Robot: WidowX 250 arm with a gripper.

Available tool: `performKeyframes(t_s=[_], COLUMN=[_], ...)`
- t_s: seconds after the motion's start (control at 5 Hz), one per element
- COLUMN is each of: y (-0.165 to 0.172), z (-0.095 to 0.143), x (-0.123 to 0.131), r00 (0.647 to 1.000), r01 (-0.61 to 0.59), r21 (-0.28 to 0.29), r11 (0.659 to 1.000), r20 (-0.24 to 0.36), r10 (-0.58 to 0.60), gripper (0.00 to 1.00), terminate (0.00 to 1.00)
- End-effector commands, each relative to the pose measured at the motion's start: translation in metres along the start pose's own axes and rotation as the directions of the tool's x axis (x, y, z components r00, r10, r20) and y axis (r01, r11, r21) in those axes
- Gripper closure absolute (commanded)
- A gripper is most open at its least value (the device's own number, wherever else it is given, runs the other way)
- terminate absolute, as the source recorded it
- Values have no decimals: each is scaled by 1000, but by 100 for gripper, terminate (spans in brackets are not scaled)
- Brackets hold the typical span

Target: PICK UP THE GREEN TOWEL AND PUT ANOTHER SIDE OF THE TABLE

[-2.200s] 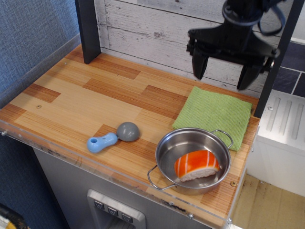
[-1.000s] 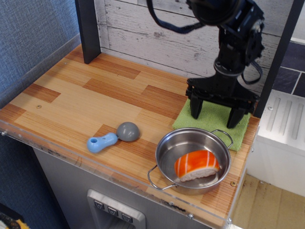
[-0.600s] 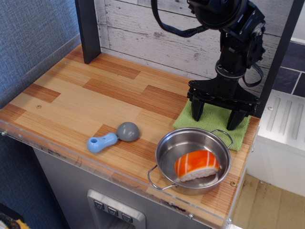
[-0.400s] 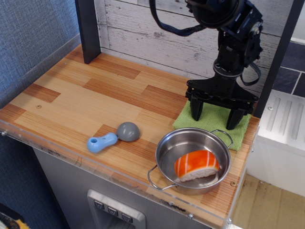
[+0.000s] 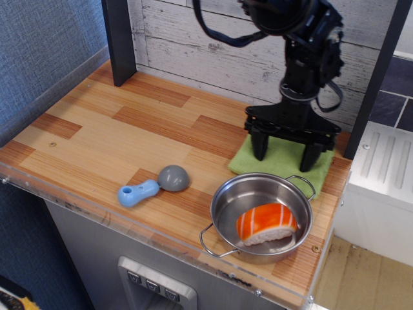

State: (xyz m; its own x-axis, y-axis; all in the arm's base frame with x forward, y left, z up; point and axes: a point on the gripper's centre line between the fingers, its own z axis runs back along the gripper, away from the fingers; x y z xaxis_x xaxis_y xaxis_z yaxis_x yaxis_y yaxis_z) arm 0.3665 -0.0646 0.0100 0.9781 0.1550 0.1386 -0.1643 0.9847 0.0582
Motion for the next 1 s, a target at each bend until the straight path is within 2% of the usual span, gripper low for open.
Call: performKeyframes(t_s=[0.0, 0.6, 0.8], y=[58, 138, 139], z=[6, 1, 0], x=[17, 36, 36], r00=[994, 976, 978], r01=[-104, -218, -209], r21=[11, 14, 12], r11=[995, 976, 978], r20=[21, 12, 3], r10=[103, 217, 209], gripper=[0, 0, 0], terminate=[0, 0, 0])
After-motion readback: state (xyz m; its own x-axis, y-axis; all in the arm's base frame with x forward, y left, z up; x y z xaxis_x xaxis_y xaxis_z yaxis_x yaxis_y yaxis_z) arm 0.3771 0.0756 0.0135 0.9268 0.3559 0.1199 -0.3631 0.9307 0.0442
